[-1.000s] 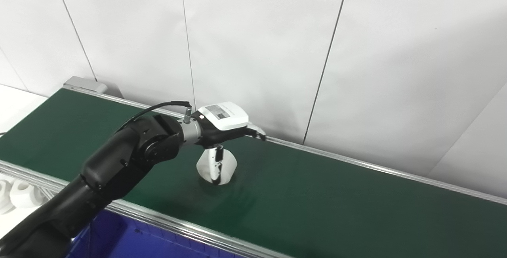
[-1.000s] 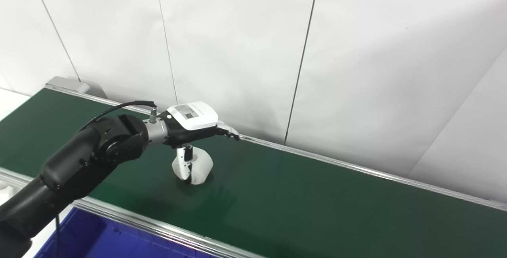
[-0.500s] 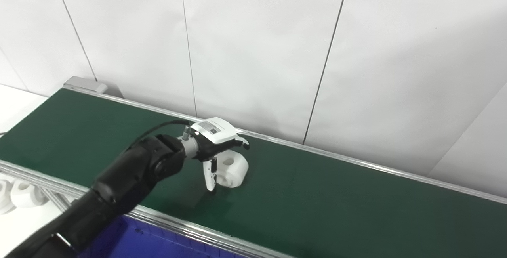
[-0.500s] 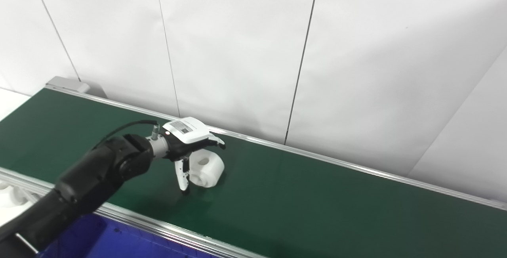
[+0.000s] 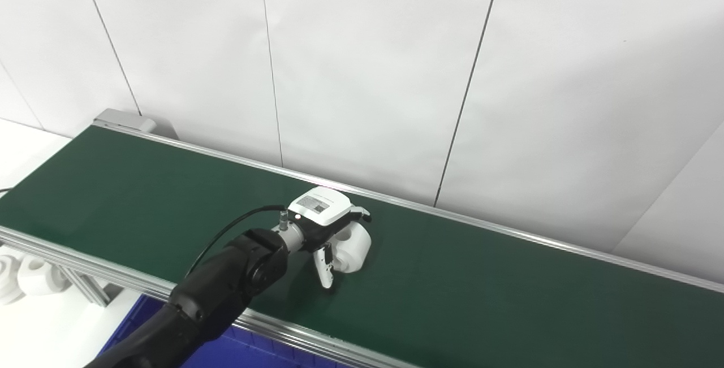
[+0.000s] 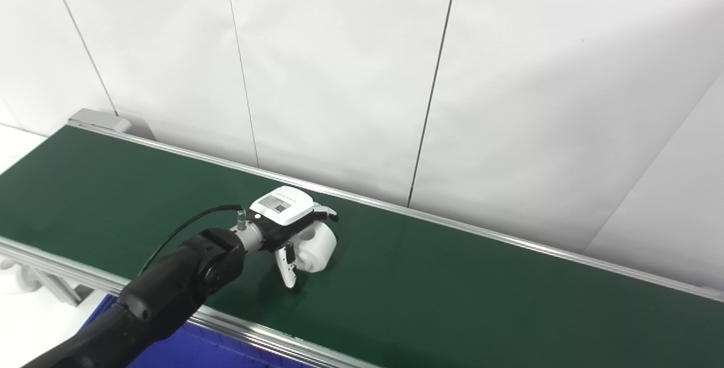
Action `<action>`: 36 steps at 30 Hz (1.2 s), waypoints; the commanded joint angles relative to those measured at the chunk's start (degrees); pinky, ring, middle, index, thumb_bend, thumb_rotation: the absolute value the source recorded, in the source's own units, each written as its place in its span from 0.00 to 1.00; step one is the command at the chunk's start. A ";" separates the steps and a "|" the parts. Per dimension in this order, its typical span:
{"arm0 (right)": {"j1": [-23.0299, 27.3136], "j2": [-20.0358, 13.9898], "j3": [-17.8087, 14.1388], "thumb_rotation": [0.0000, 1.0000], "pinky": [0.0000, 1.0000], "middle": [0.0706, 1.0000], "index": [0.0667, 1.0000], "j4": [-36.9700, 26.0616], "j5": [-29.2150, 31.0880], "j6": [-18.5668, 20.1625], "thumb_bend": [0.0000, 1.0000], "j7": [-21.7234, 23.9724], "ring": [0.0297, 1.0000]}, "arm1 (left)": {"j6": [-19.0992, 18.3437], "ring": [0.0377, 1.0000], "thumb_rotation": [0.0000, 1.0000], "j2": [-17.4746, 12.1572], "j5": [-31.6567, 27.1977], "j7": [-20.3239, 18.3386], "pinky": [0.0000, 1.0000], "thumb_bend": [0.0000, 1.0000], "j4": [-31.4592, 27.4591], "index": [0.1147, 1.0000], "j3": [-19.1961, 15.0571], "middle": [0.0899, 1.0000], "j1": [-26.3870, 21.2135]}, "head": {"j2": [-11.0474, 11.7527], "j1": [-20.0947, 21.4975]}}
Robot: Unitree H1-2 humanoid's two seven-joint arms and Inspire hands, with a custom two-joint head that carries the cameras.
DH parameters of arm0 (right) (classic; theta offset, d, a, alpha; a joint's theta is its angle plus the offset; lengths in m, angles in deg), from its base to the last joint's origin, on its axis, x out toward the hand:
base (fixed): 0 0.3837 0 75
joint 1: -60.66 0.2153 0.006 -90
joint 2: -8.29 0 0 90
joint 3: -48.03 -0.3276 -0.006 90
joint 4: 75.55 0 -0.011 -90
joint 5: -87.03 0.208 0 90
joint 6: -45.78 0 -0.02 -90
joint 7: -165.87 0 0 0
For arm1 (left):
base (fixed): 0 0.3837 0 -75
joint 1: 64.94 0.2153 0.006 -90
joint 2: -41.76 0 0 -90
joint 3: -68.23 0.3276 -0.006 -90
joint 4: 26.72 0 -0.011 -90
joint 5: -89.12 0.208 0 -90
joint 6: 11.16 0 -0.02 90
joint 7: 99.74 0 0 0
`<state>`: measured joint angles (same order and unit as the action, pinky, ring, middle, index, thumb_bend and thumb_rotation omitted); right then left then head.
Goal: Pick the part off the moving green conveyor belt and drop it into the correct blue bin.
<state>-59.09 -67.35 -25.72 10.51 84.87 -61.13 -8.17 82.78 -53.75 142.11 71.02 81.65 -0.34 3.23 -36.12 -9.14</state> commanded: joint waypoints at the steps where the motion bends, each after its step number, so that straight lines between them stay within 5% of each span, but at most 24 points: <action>1: -0.47 0.48 0.50 1.00 1.00 0.93 0.93 -1.92 -0.30 0.09 0.87 0.15 0.91 | 1.20 0.59 0.03 1.36 -0.89 3.71 0.50 0.84 1.17 0.65 0.50 0.66 -1.44 | 0.01 -0.06; 4: -0.55 0.49 0.67 1.00 1.00 0.94 0.93 -2.27 0.00 0.38 0.87 0.33 0.92 | 2.03 0.49 0.02 1.75 -2.34 4.13 0.42 0.58 1.43 0.47 0.63 0.51 -2.02 | -0.16 0.01; 5: -0.60 0.50 0.74 1.00 1.00 0.93 0.93 -2.47 0.13 0.52 0.87 0.39 0.91 | 1.88 0.38 0.01 1.77 -2.61 3.77 0.33 0.54 1.25 0.46 0.71 0.41 -2.20 | -0.44 0.11; 8: -0.66 0.52 0.89 1.00 1.00 0.94 0.93 -2.88 0.30 0.74 0.87 0.50 0.91 | 1.94 0.28 0.00 1.35 -3.15 2.51 0.24 0.53 0.98 0.43 1.18 0.41 -3.06 | -0.75 0.17; 19: -0.95 0.17 1.00 1.00 1.00 0.94 0.94 -4.05 0.19 1.69 0.87 0.67 0.91 | -0.36 0.24 0.00 -1.17 -2.24 -4.60 0.21 0.52 -5.99 0.42 2.80 0.42 -5.57 | -2.16 -0.92; 25: -1.30 -0.32 0.96 1.00 1.00 0.94 0.94 -5.64 -0.36 3.14 0.86 0.74 0.92 | -1.07 0.29 0.00 -3.24 -4.52 -11.09 0.25 0.52 -16.81 0.43 1.22 0.39 -5.99 | -3.34 -2.45; 27: -1.58 -0.68 0.85 1.00 1.00 0.94 0.94 -6.97 -0.18 4.25 0.86 0.84 0.92 | -2.23 0.28 0.00 -3.73 -5.12 -13.41 0.24 0.52 -22.44 0.42 0.04 0.41 -4.84 | -5.29 -4.13; 36: -3.30 -2.83 0.78 1.00 1.00 0.96 0.95 -14.61 1.78 10.00 0.84 1.76 0.93 | -8.70 0.28 0.00 -5.35 -10.20 -24.10 0.22 0.52 -49.01 0.44 -5.17 0.41 7.50 | -10.81 -8.07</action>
<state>-61.65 -70.12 -25.13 -1.55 85.88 -52.16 -7.03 75.28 -57.50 132.74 46.71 34.93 -4.15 9.90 -46.92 -17.13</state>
